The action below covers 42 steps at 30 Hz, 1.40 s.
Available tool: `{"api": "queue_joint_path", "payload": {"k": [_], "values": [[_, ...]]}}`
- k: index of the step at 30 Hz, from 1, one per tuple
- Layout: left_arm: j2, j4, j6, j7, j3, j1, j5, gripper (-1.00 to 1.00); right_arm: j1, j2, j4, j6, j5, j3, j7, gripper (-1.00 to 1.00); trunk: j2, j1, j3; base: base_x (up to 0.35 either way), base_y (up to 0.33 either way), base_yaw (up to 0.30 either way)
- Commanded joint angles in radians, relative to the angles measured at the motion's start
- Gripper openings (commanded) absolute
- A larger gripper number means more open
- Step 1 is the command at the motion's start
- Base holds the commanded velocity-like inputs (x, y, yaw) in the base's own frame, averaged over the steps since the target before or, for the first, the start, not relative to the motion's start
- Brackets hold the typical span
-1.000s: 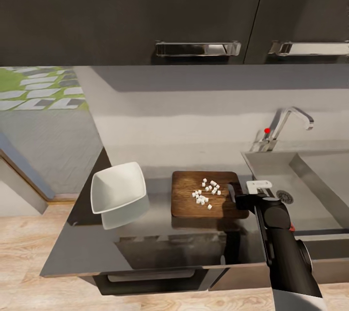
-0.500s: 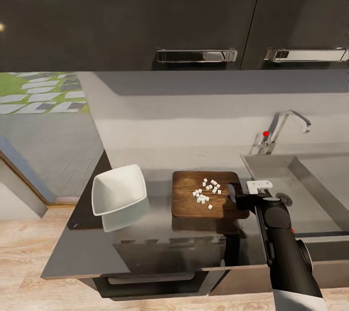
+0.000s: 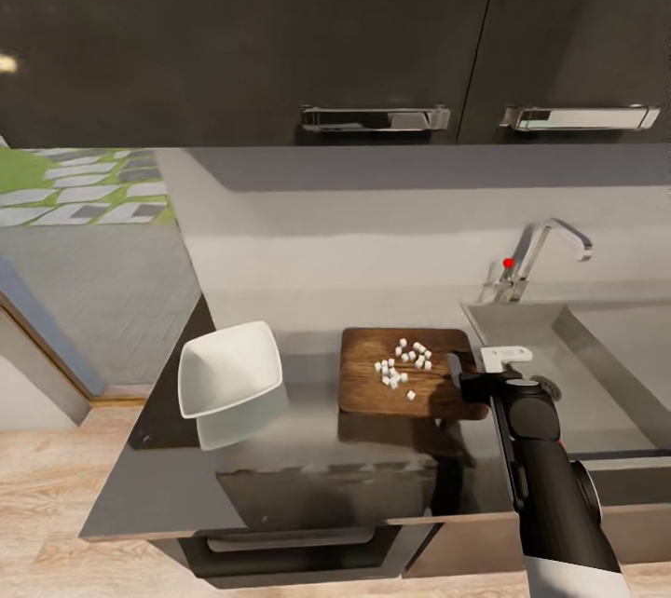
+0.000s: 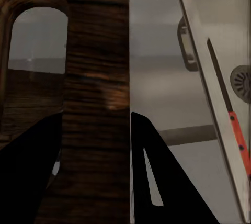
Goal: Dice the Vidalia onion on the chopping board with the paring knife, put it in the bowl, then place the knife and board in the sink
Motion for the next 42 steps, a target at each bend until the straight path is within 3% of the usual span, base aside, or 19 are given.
{"api": "queue_joint_path", "payload": {"k": [1, 18, 42], "values": [[0.001, -0.002, -0.001, 0.010, -0.009, 0.000, 0.003, 1.00, -0.001, 0.001, -0.003, 0.003, 0.009, -0.002, 0.008, -1.00, -0.002, 0.001, 0.000, 0.000, 0.000, 0.000], [0.001, -0.002, 0.000, 0.010, -0.009, 0.000, 0.003, 1.00, -0.001, 0.002, -0.011, 0.003, 0.008, 0.000, 0.003, -1.00, -0.002, 0.001, 0.027, 0.000, 0.017, 0.000], [0.001, -0.001, 0.001, 0.009, -0.009, -0.001, 0.003, 1.00, -0.001, 0.002, -0.015, 0.003, 0.008, 0.003, 0.003, -1.00, -0.002, 0.001, 0.065, 0.000, 0.254, 0.000]]}}
